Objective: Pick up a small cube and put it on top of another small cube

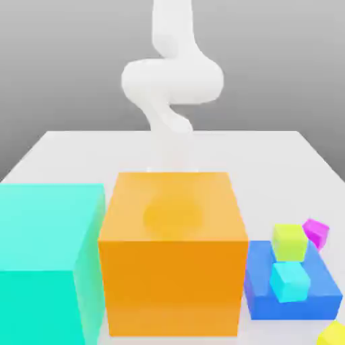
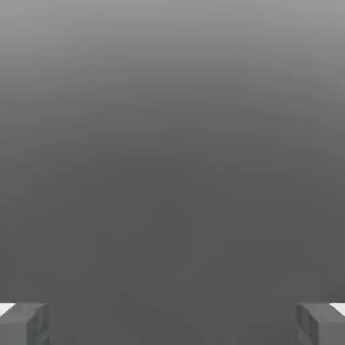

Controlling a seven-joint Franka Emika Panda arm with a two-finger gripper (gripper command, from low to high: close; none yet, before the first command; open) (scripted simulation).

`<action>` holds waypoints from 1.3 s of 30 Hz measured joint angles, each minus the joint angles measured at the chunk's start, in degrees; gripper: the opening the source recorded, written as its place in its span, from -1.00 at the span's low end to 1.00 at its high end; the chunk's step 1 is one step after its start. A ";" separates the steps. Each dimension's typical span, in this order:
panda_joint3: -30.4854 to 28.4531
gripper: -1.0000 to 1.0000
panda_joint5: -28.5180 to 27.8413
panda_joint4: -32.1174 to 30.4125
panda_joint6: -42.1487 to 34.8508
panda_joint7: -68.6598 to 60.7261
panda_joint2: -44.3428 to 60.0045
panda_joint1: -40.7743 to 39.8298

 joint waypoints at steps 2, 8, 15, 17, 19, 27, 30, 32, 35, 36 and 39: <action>0.73 0.00 0.01 0.69 0.93 -0.67 4.42 0.86; 3.08 0.00 -0.30 2.65 3.56 -2.30 16.93 3.19; 6.23 0.00 -1.66 4.91 6.60 -3.49 31.46 5.68; 7.10 0.00 -2.33 5.56 7.47 -3.63 35.64 6.78; 7.77 0.00 -3.12 6.21 8.32 -3.70 39.82 8.00; 9.41 0.00 -6.68 8.85 11.67 -3.70 56.63 12.14; 9.91 0.00 -8.09 9.85 12.89 -3.66 62.96 13.92; 9.89 0.00 -9.01 10.57 14.16 -3.52 67.16 15.12; 8.60 0.00 -10.55 11.96 18.26 -2.61 73.38 16.51; 8.16 -1.00 -10.96 12.36 19.53 -2.34 75.10 16.88; 8.17 -1.00 -10.93 12.36 19.53 -2.36 75.10 16.87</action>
